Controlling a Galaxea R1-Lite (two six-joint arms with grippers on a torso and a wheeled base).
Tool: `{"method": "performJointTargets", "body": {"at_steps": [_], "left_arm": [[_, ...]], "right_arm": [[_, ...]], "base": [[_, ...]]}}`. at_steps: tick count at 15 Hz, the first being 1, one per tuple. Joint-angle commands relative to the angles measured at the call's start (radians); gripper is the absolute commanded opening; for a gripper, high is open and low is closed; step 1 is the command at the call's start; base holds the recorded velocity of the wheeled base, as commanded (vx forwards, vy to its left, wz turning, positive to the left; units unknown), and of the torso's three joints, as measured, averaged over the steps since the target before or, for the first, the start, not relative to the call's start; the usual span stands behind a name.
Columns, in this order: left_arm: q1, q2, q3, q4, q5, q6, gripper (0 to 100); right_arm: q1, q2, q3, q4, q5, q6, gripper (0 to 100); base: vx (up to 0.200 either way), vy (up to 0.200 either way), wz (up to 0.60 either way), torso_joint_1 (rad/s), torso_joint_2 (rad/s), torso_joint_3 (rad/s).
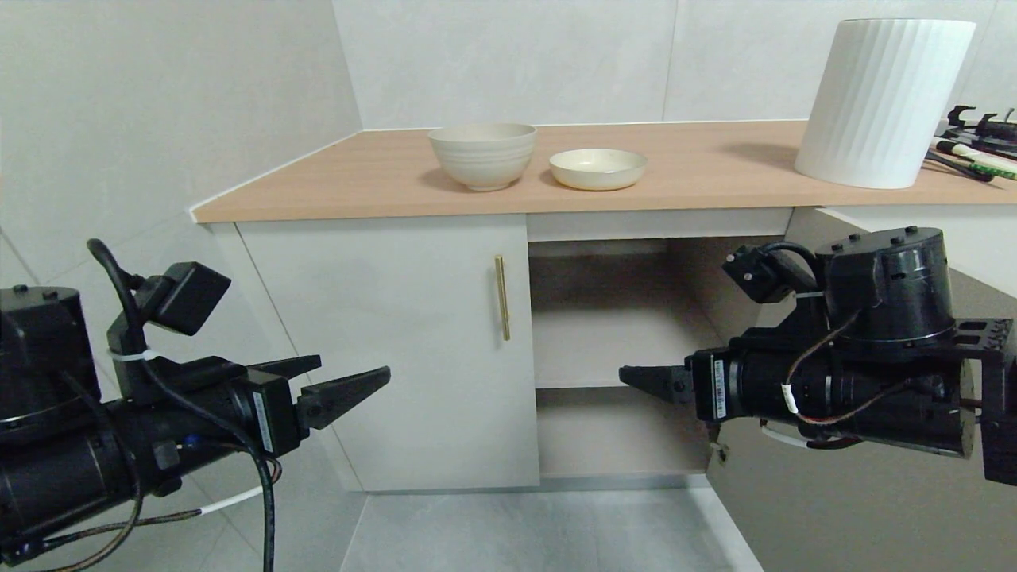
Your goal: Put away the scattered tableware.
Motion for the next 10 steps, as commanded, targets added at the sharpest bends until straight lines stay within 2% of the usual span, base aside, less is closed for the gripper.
{"method": "performJointTargets", "body": {"at_steps": [1,10], "left_arm": [[0.009,-0.005,-0.003,0.0,0.0,-0.001,100],[0.021,-0.003,-0.004,0.002,-0.002,-0.001,100]], "right_arm": [[0.002,-0.001,0.002,0.001,0.001,0.0,100],[0.016,0.0,0.01,0.006,0.001,0.0,100]], "base": [[0.0,0.0,0.0,0.0,0.0,0.0],[0.2,0.0,0.0,0.004,0.0,0.003]]}}
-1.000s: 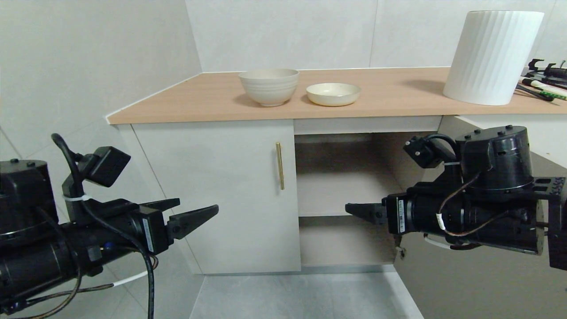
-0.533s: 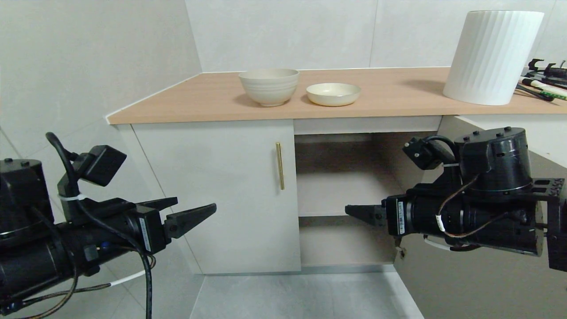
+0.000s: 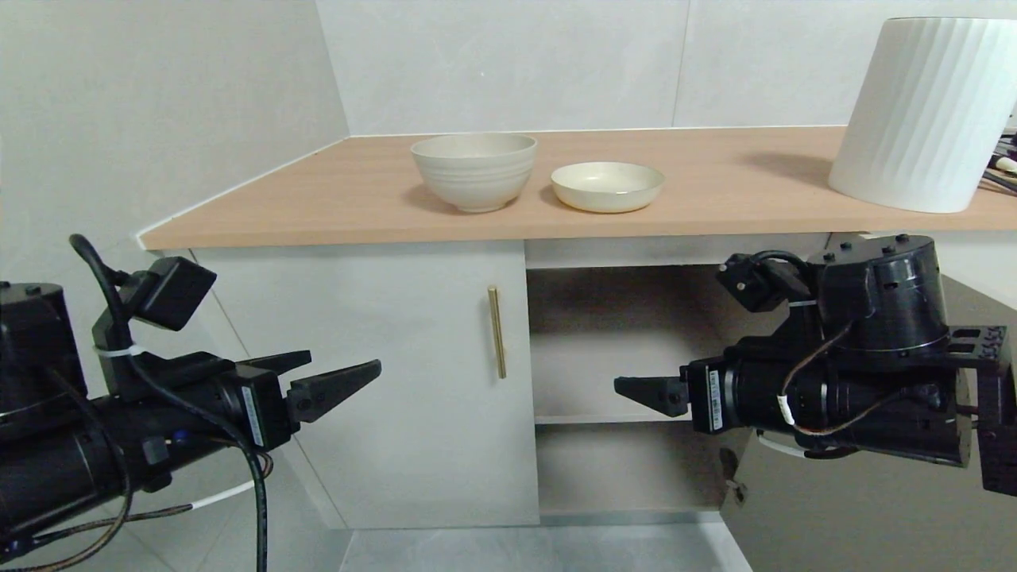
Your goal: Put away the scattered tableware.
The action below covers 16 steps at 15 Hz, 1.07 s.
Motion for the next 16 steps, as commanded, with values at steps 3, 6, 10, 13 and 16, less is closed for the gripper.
{"method": "performJointTargets", "body": {"at_steps": [3,6,10,13,16], "left_arm": [[0.001,0.005,0.0,0.0,0.0,0.0,100],[0.001,0.002,0.002,-0.002,0.001,-0.002,100],[0.0,0.002,0.002,0.0,0.003,-0.002,100],[0.0,0.0,0.002,-0.002,0.001,-0.002,100],[0.001,-0.006,0.002,-0.002,0.001,0.0,100]], "right_arm": [[0.007,-0.002,0.003,-0.001,0.002,0.002,100],[0.006,-0.012,0.043,-0.027,0.009,0.003,100],[0.007,-0.008,0.078,-0.096,0.011,-0.006,100],[0.009,-0.013,0.081,-0.097,0.011,-0.01,100],[0.03,-0.025,0.081,-0.097,0.006,-0.01,100]], "base": [[0.2,0.0,0.0,0.002,0.0,0.004],[0.0,0.0,0.0,0.0,0.0,0.0],[0.0,0.0,0.0,0.0,0.0,0.0],[0.0,0.0,0.0,0.0,0.0,0.0],[0.0,0.0,0.0,0.0,0.0,0.0]]}}
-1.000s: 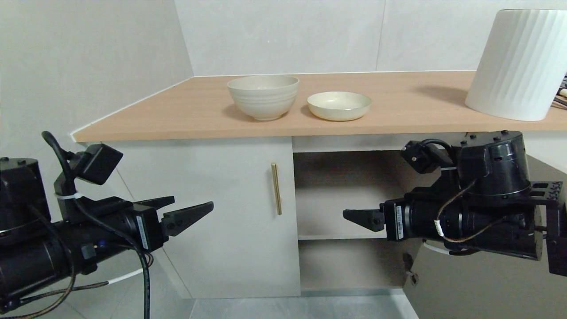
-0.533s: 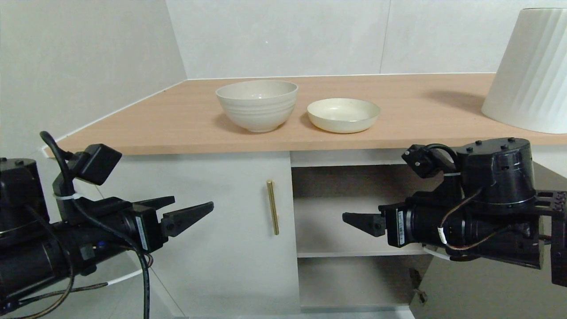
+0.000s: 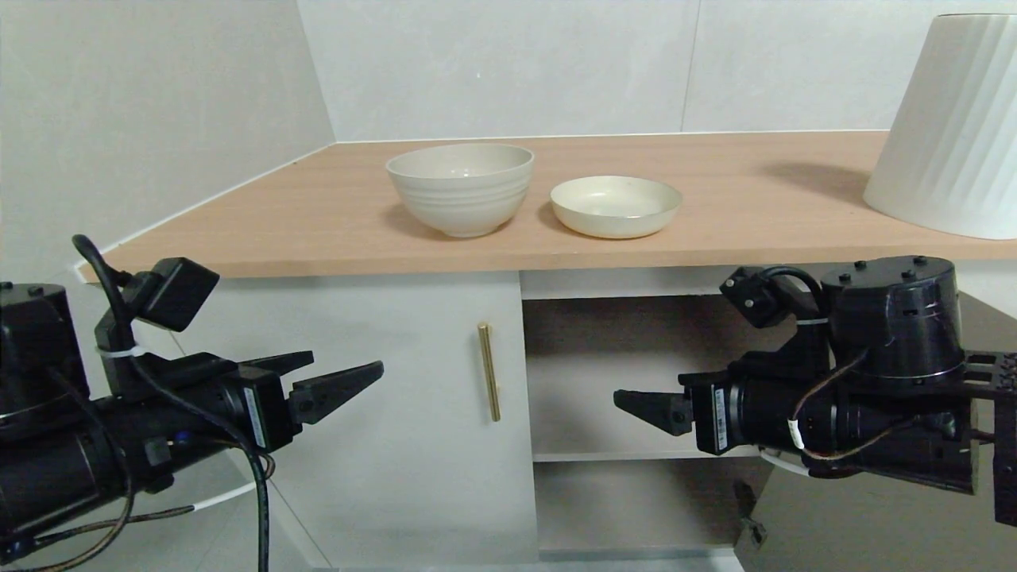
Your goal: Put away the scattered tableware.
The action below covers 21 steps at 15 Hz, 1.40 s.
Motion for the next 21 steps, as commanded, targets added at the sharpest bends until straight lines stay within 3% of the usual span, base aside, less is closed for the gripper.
{"method": "performJointTargets", "body": {"at_steps": [1,7,15,19,21], "left_arm": [[0.0,-0.006,-0.001,0.0,0.0,-0.001,100],[0.0,-0.007,-0.001,0.0,-0.004,0.0,100],[0.0,-0.027,-0.026,0.007,-0.004,-0.007,100],[0.0,0.005,-0.087,0.01,-0.003,-0.086,100],[0.0,0.022,-0.099,0.012,0.002,-0.089,100]], "right_arm": [[0.008,-0.011,0.001,0.0,0.0,-0.002,100],[0.01,-0.011,0.004,0.0,0.0,-0.007,100],[0.01,0.001,0.003,0.0,0.004,-0.007,100],[0.01,0.014,0.003,-0.009,0.004,-0.006,100],[0.01,0.023,0.006,-0.039,0.004,-0.007,100]], "base": [[0.0,0.0,0.0,0.0,0.0,0.0],[0.0,0.0,0.0,0.05,-0.15,-0.153],[0.0,0.0,0.0,0.154,-0.49,-0.295],[0.0,0.0,0.0,0.171,-0.43,-0.26],[0.0,0.0,0.0,0.044,-0.13,-0.071]]}}
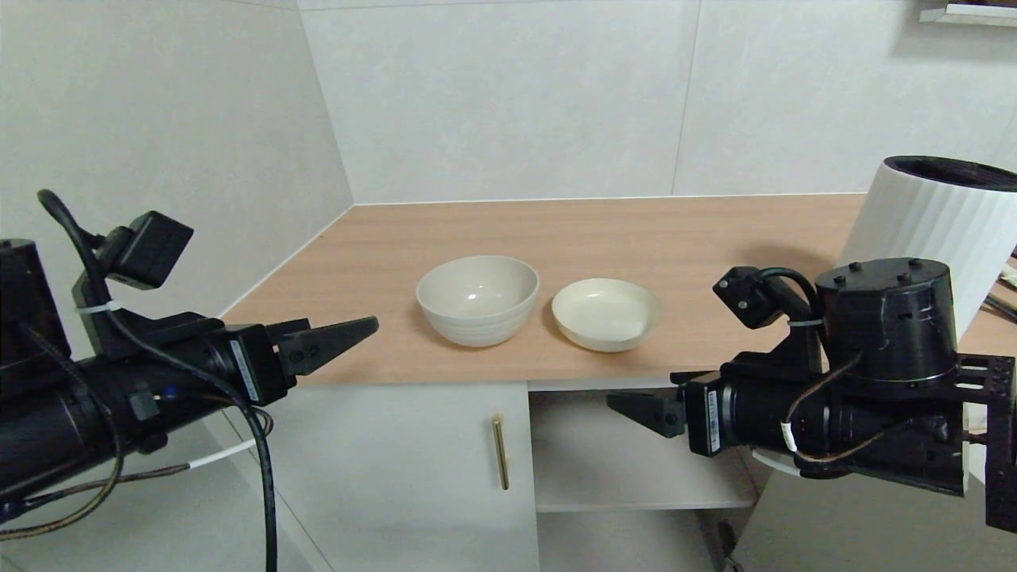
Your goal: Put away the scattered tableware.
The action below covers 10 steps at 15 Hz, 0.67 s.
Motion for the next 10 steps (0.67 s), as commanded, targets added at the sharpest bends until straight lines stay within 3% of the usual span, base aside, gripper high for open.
{"method": "performJointTargets", "body": {"at_steps": [1,5,7,9,10], "left_arm": [[0.0,0.033,-0.01,0.0,0.0,-0.001,100],[-0.003,0.044,-0.086,0.068,0.047,-0.036,100],[-0.007,0.075,-0.229,0.236,0.056,-0.074,100],[-0.007,0.133,-0.356,0.419,0.039,-0.191,100],[-0.007,0.153,-0.367,0.445,0.025,-0.211,100]], "right_arm": [[0.0,0.019,0.004,-0.025,0.0,0.0,100],[-0.001,0.014,-0.055,-0.022,-0.003,0.007,100],[-0.012,0.022,-0.157,0.115,-0.011,0.055,100],[-0.035,0.04,-0.286,0.288,-0.015,0.162,100],[-0.057,0.056,-0.32,0.32,-0.017,0.176,100]], "base": [[0.0,0.0,0.0,0.027,-0.06,-0.036],[0.0,0.0,0.0,0.0,0.0,0.0],[0.0,0.0,0.0,0.0,0.0,0.0],[0.0,0.0,0.0,0.0,0.0,0.0],[0.0,0.0,0.0,0.0,0.0,0.0]]}}
